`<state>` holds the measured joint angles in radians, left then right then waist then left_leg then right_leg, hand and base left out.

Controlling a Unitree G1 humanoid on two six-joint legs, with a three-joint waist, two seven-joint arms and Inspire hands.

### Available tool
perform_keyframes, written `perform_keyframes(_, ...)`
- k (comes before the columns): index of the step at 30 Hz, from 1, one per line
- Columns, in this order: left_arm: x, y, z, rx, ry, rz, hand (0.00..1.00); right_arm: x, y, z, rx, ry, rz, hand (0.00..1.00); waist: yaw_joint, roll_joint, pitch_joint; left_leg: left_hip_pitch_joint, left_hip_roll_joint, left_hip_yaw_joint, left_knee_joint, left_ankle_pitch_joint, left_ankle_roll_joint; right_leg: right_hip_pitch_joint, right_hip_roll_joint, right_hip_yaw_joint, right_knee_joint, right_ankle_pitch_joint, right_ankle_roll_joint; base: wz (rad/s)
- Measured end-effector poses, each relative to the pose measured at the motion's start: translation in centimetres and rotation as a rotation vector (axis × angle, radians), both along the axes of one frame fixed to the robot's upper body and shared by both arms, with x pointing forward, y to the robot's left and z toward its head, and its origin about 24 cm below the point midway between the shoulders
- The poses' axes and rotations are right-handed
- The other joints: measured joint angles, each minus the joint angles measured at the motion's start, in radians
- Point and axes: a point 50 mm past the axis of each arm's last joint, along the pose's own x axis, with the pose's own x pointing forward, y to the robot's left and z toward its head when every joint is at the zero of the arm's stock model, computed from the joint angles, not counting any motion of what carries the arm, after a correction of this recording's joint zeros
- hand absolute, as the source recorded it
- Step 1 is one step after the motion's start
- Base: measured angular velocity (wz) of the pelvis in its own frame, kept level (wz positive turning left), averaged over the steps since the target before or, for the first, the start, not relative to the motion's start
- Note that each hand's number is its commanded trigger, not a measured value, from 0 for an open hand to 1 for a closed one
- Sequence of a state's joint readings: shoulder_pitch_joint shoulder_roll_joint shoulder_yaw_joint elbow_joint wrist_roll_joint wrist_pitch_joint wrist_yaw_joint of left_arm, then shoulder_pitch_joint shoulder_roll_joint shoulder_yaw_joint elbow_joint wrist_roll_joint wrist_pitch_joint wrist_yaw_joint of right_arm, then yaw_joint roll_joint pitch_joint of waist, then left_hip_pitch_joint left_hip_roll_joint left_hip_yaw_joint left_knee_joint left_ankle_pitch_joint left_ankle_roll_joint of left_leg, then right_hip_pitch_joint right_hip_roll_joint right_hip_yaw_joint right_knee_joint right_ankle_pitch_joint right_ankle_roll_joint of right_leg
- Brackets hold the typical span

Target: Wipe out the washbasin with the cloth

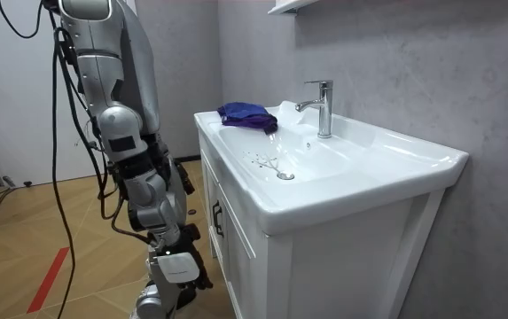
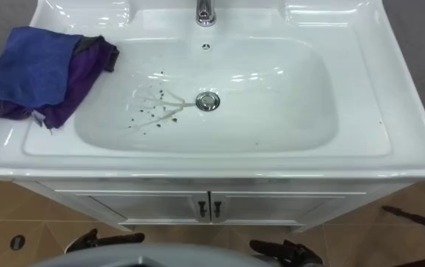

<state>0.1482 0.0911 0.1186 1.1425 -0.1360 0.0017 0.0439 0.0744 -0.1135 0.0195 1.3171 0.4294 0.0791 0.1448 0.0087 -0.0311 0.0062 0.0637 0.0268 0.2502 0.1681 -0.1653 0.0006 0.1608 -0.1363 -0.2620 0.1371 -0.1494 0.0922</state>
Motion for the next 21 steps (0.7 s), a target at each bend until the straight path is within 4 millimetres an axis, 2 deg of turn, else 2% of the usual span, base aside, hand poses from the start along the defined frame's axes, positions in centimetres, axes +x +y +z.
perform_keyframes(21,-0.14,0.18,-0.01,0.026,0.019,0.019,0.0,0.09,-0.04,0.01,0.004,0.002,-0.013,0.0,-0.003,0.004,-0.0011,0.003,-0.001,0.001,0.001,0.0,0.0,-0.001,-0.001,-0.001,-0.001,0.0,0.0,0.0)
